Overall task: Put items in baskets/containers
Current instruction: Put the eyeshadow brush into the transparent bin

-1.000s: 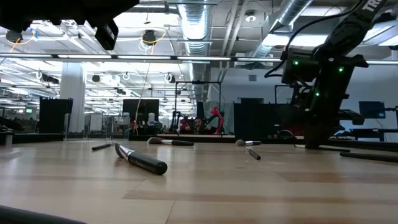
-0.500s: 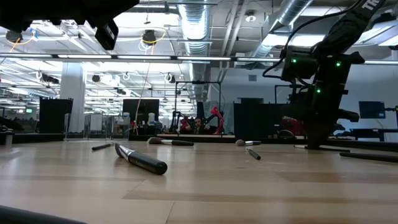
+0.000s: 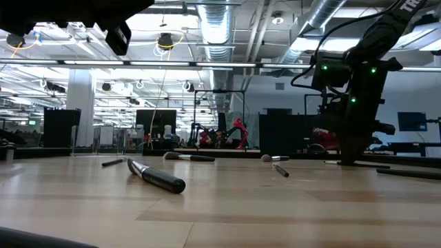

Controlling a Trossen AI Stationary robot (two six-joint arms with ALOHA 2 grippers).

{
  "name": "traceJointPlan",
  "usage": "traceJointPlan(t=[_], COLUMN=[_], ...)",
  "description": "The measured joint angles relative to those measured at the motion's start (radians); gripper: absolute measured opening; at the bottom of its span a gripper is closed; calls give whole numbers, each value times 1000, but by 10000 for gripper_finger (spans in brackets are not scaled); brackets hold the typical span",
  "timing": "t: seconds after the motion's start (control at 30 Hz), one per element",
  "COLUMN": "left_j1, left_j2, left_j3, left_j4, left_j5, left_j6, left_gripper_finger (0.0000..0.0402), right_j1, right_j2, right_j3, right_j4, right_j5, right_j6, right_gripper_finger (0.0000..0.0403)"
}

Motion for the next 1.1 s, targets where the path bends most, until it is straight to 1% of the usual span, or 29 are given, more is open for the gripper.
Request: traceJointPlan(t=[0.1,0.17,0.27,0.3,0.4,0.5,0.57,0.67,0.77,0.87,0.97,1.03,1.1], left_j1=[0,0,0,0,0,0,0,0,15,41,70,91,114], left_j2=[0,0,0,0,0,0,0,0,0,0,0,0,0], left_j3=[0,0,0,0,0,0,0,0,0,0,0,0,0], left_j4=[0,0,0,0,0,0,1,15,46,75,100,124,151], left_j5=[0,0,0,0,0,0,0,0,1,0,0,9,54], left_j6=[0,0,0,0,0,1,1,2,4,0,-2,36,85], left_gripper_finger=[21,21,21,21,21,21,21,21,21,21,23,28,39], right_j1=[0,6,46,61,104,147,179,222,254,270,264,250,236], right_j2=[-1,-13,-54,-71,-127,-167,-201,-235,-244,-219,-169,-131,-93], right_j3=[0,-1,9,12,46,58,72,75,75,76,76,76,76], right_j4=[0,1,-7,0,94,109,163,305,528,739,921,1025,1117], right_j5=[2,1,11,-9,-1,23,27,33,39,23,-64,-142,-216], right_j6=[-11,-40,-72,-89,-132,-159,-183,-262,-350,-441,-516,-551,-587], right_gripper_finger=[14,8,6,6,4,3,4,2,2,2,2,2,2])
